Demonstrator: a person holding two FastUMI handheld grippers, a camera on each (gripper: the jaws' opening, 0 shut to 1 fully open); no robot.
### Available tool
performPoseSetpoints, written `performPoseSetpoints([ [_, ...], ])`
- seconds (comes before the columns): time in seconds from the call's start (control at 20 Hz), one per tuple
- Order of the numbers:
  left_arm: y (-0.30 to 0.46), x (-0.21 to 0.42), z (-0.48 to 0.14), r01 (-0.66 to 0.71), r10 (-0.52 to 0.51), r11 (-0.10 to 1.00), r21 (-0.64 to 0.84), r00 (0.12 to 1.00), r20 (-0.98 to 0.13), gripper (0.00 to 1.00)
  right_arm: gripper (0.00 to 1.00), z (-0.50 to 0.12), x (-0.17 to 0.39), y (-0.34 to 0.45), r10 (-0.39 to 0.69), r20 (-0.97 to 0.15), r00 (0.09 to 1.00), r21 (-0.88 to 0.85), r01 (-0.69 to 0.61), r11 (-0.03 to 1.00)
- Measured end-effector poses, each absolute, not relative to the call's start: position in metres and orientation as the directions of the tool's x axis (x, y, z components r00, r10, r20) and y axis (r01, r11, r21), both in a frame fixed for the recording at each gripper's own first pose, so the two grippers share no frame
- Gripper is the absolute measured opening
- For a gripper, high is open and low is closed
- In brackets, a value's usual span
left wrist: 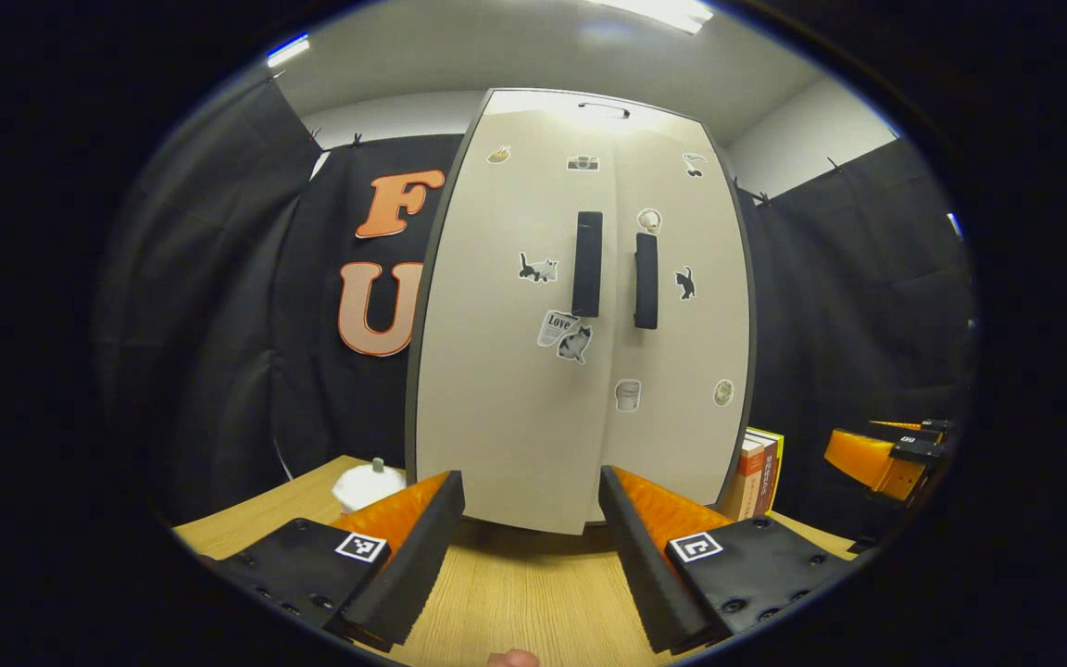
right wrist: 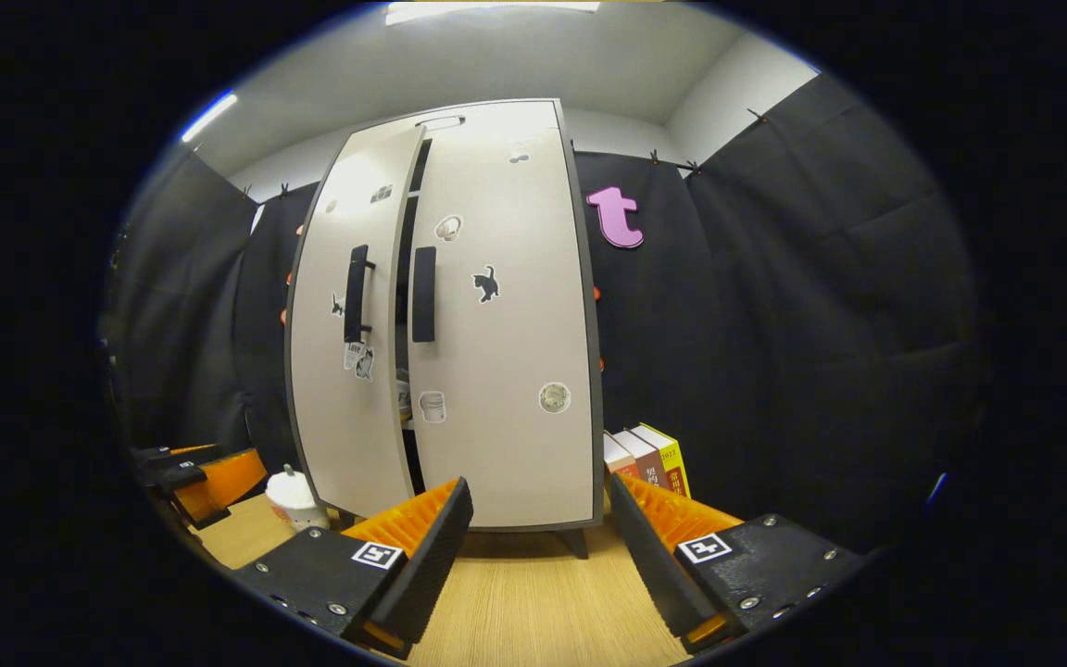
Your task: Grab one shoe with the right hand and put it into the shoe cabinet, grab the other shoe with the left hand and put it into the shoe cabinet; then close the right door with the right hand and the left door with the left hand.
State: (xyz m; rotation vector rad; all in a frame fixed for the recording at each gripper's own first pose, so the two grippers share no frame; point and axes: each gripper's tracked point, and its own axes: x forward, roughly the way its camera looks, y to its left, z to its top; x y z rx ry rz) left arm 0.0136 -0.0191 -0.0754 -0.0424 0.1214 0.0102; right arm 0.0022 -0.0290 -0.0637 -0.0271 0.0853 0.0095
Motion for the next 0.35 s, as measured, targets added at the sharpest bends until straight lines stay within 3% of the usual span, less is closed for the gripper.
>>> performPoseSetpoints([
  [0.35, -0.0160, 0.0133, -0.0665, -0.018, 0.013, 0.999, -0.046, 0.994, -0.110, 0.95, 0.92, -0.0652, 0.0009, -0.0275, 0.012, -0.088, 0.996, -0.021, -0.014, 1.000],
])
